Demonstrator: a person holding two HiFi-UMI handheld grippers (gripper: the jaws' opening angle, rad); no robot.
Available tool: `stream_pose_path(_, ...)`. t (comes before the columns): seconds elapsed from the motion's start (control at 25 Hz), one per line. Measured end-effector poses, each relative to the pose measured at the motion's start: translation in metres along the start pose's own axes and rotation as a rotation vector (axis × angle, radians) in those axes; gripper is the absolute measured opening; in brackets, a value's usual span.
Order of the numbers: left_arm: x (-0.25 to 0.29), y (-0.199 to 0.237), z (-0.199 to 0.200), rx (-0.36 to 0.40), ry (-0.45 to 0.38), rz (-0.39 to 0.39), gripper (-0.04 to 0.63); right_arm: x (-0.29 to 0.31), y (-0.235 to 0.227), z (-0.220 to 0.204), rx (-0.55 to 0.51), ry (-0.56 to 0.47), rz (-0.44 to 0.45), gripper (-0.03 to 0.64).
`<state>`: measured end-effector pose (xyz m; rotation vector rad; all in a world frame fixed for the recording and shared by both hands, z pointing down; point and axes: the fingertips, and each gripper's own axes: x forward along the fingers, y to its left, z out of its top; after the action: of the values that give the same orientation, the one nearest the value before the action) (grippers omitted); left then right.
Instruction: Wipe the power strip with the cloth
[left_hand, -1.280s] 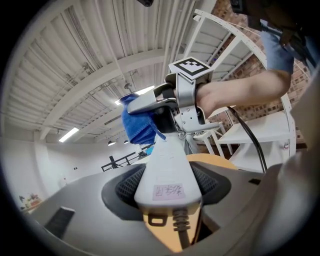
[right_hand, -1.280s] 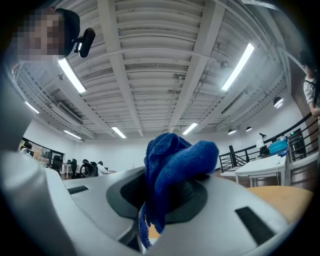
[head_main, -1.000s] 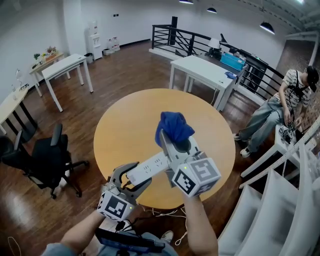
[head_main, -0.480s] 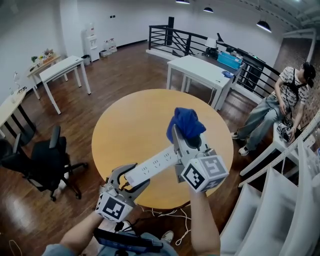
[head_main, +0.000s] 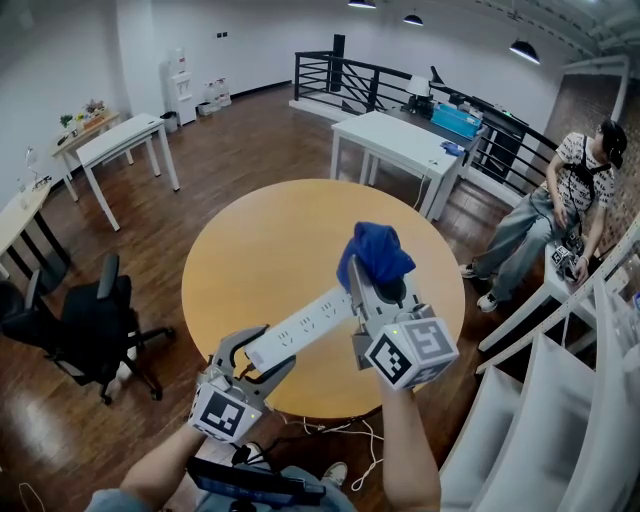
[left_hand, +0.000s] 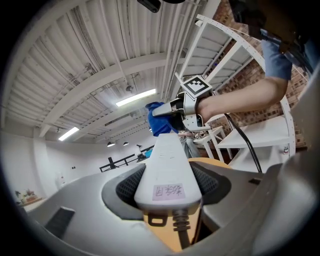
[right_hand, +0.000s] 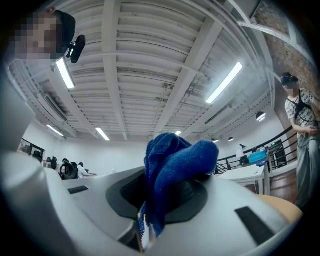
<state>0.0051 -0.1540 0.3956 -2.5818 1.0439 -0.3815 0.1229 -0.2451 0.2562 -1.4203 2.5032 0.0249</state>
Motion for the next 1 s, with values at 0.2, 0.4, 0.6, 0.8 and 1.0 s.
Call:
stream_pose_path(0.2,-0.003,0.005,-0.003,-0.015,0.003,0.014,0.288,-0.008,0.002,-0.007,0.005,0.003,-0.008,0.067)
stream_pose_path(0.4,-0.004,0.013,-0.006,-0.037,0.007,0.029,0.288,-0.016,-0.001,-0.013,0.017,0.004,-0.021,0.067)
stream_pose_path(0.6,-0.004,0.017,-0.006,-0.065,0.003,0.042,0.287,-0.027,-0.001,-0.01,0.05,-0.018,-0.031,0.067)
stream_pose_path(0.8,-0.002,0.02,-0.007,-0.074,0.001,0.047,0.287,-0.032,0.0,-0.005,0.053,-0.039,-0.033,0.067)
stream_pose_path(1.0,-0.002,0.022,-0.005,-0.101,-0.008,0.052,0.287,-0.035,0.002,-0.01,0.053,-0.031,-0.034,0.067)
